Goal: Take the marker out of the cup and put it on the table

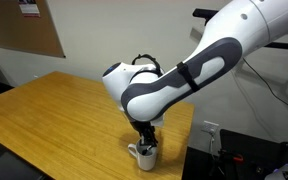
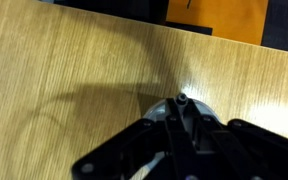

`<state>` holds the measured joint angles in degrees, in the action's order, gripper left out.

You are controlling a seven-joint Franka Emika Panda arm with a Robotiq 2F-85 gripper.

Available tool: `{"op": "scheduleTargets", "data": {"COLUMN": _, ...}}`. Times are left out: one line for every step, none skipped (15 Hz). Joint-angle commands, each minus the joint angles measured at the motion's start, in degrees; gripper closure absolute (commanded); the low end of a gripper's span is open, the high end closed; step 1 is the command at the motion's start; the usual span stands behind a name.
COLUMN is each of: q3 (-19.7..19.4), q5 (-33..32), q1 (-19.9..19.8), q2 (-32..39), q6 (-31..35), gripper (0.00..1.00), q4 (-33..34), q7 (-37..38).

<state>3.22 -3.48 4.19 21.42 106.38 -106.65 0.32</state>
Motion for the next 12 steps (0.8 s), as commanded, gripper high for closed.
{"op": "scheduleTargets", "data": {"q3": -0.3, "q5": -0.1, "q1": 0.3, "q2": -3.4, "q6": -2.2, "gripper": 0.97, "q4": -0.8, "q7": 1.5}}
{"op": "scheduleTargets", "data": {"q3": -0.2, "q5": -0.1, "q1": 0.3, "q2": -4.1, "q6": -2.0, "gripper": 0.97, "q4": -1.2, "q7": 1.4}}
{"op": "scheduleTargets", "data": {"q3": -0.2, "q5": -0.2, "q1": 0.4, "q2": -4.9, "q6": -1.8, "gripper": 0.97, "q4": -1.5, "q7": 1.8}}
{"op": "scheduleTargets", "data": {"q3": -0.2, "q5": -0.3, "q1": 0.4, "q2": -5.8, "q6": -1.5, "gripper": 0.97, "q4": -2.0, "q7": 1.8}}
{"op": "scheduleTargets", "data": {"q3": -0.2, "q5": -0.3, "q1": 0.3, "q2": -6.7, "q6": -1.3, "gripper": 0.97, "q4": -2.5, "q7": 1.6}}
{"op": "scheduleTargets", "data": {"q3": -0.2, "q5": -0.4, "q1": 0.4, "q2": -7.4, "q6": -1.2, "gripper": 0.97, "q4": -2.9, "q7": 2.0}}
{"op": "scheduleTargets", "data": {"q3": -0.1, "q5": -0.2, "q1": 0.3, "q2": -8.3, "q6": -1.3, "gripper": 0.97, "q4": -3.3, "q7": 1.7}}
{"op": "scheduleTargets", "data": {"q3": -0.1, "q5": -0.1, "q1": 0.2, "q2": -9.1, "q6": -1.4, "gripper": 0.97, "q4": -3.7, "q7": 1.5}}
{"op": "scheduleTargets", "data": {"q3": -0.1, "q5": -0.2, "q1": 0.3, "q2": -10.0, "q6": -1.4, "gripper": 0.97, "q4": -4.2, "q7": 1.8}}
{"op": "scheduleTargets", "data": {"q3": -0.1, "q5": -0.1, "q1": 0.2, "q2": -11.1, "q6": -1.5, "gripper": 0.97, "q4": -4.9, "q7": 1.6}}
{"op": "scheduleTargets", "data": {"q3": -0.1, "q5": -0.1, "q1": 0.2, "q2": -12.2, "q6": -1.4, "gripper": 0.97, "q4": -5.7, "q7": 1.8}}
{"op": "scheduleTargets", "data": {"q3": -0.1, "q5": -0.1, "q1": 0.1, "q2": -13.5, "q6": -1.0, "gripper": 0.97, "q4": -6.7, "q7": 1.9}}
